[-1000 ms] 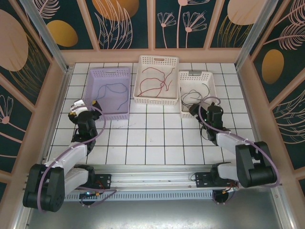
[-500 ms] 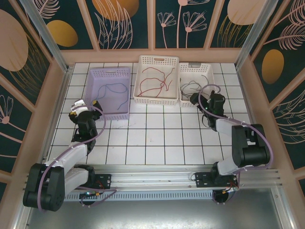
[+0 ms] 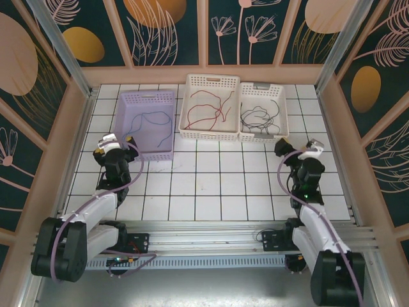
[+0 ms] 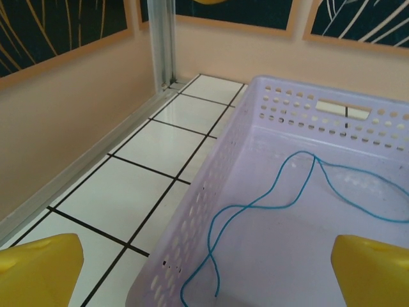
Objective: Untangle the cables
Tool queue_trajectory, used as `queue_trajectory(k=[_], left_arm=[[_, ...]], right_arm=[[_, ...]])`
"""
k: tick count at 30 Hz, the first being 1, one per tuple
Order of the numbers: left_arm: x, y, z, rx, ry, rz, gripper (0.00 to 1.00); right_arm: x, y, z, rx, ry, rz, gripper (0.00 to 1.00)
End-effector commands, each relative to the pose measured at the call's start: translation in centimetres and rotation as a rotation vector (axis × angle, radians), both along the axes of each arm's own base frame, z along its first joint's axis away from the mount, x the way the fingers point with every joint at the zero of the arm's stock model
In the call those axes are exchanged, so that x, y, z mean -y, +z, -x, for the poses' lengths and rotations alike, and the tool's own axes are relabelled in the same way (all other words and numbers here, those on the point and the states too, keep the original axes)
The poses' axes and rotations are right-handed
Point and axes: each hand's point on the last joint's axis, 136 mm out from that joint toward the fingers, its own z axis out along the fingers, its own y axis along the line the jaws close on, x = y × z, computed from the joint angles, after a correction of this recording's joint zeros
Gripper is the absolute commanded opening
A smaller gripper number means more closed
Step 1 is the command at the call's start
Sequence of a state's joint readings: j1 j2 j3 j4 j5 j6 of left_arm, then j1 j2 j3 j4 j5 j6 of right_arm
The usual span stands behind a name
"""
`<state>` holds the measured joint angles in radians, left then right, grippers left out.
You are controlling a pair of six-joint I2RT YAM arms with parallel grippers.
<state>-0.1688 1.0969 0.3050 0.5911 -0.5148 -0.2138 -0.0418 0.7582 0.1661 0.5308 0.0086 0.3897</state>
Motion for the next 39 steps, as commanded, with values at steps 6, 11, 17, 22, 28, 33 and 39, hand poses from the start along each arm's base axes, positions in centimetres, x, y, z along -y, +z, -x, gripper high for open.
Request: queue_trajectory(k=[6,11,17,22,28,33,39], left_arm=[[-0.2,-0.7,-0.5,0.015,-0.037,-0.065,0.99],[-0.4,-0.9,-0.4,0.062,-0.040,-0.079,0.99],[-0.2,-0.1,-1.7,0.108,-0.054,-0.101,0.99],[0.7,-0.1,-3.0,0.143,-0.108,-0.113,0.99],[-1.0,-1.8,-3.3,0.150,-0.095,-0.034,0.99],[-1.1,-1.7,-3.2,0.158,-0.093,-0.039,0.99],[-1.1,-1.4,-3.0,0.170,-0.092,-0.042,0.99]], right_arm=[[0.4,0.3,0.4,0.114,0.035,0.241,0.99],[1.0,-0.9,0.2,0.134,0.004,0.272,0.99],[0.9,-1.6,-2.3,0.112,0.025,0.296,0.99],[1.3,-2.8,-3.1,0.128,0.010,0.305,0.99],[0.3,-4.8,-6.4,0.011,0.071,0.329,0.99],[0.2,-4.9,-6.5,0.003,0.071,0.336,0.99],[0.0,-5.0,-6.8,-0.008,0.067,0.356,0.99]])
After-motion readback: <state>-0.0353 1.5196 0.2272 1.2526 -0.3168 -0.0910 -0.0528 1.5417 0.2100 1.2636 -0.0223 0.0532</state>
